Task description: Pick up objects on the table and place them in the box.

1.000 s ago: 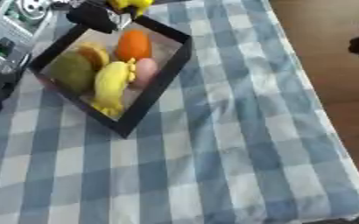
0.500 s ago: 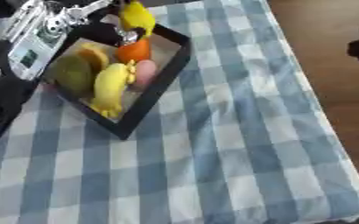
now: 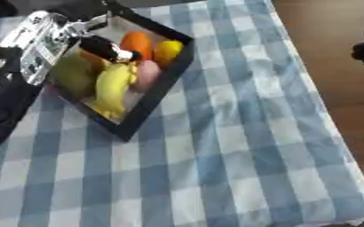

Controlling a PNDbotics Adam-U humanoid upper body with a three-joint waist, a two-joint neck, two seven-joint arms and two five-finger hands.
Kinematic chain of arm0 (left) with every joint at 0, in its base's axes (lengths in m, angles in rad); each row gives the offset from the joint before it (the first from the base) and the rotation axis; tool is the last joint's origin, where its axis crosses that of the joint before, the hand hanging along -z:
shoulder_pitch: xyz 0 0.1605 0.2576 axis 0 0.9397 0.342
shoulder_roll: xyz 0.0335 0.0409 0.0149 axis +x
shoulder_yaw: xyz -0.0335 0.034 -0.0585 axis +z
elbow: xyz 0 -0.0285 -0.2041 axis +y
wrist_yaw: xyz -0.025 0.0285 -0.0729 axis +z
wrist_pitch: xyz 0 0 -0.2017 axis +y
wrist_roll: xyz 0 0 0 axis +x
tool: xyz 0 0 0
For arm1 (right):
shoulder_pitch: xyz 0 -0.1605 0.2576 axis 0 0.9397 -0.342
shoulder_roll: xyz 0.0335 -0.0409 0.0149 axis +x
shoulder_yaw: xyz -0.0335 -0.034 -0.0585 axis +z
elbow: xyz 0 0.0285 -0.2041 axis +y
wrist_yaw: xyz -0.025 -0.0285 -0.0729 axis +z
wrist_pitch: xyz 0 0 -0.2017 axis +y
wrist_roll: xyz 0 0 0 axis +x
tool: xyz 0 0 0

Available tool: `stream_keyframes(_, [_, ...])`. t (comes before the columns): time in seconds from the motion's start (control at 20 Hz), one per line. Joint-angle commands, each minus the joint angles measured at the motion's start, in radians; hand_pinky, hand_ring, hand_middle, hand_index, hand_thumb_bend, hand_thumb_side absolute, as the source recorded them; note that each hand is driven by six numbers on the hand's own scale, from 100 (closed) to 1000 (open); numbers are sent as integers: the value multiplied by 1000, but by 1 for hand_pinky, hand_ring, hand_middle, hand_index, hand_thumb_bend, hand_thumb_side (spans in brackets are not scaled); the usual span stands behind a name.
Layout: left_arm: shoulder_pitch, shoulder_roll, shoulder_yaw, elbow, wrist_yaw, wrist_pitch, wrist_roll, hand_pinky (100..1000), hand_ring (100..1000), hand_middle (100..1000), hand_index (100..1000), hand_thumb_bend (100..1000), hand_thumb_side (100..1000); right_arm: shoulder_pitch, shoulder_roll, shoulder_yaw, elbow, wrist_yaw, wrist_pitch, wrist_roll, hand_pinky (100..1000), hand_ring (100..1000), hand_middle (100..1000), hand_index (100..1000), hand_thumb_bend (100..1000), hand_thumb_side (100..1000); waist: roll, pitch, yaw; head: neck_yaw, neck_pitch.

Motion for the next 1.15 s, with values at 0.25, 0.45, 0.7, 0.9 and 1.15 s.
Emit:
stream_keyframes(0.25, [-1, 54, 62, -167, 90, -4, 78, 901, 866, 819, 971, 100, 771, 9, -15, -15, -18, 5, -2, -10, 847, 739, 648, 809, 100, 790, -13, -29, 11, -15, 9])
stream_keyframes(0.45, [38, 87, 119, -262, 148, 1, 130, 867, 811, 770, 936, 100, 706, 13, -18, -25, -18, -1, -10, -23, 847, 739, 649, 809, 100, 790, -16, -35, 23, -27, 15])
stream_keyframes(0.7, [144, 130, 223, -384, 223, -13, 205, 864, 790, 756, 936, 100, 672, 16, -23, -38, -18, -12, -20, -40, 847, 740, 650, 810, 100, 773, -23, -41, 43, -44, 16])
stream_keyframes(0.9, [239, 149, 292, -480, 282, 19, 264, 859, 780, 754, 943, 100, 695, 16, -21, -48, -18, -23, -24, -50, 846, 741, 652, 811, 100, 768, -33, -42, 64, -52, 16])
stream_keyframes(1.15, [357, 158, 336, -597, 355, 89, 336, 856, 775, 748, 942, 100, 715, 5, -18, -56, -18, -43, -34, -62, 846, 742, 654, 812, 100, 761, -46, -40, 85, -53, 13])
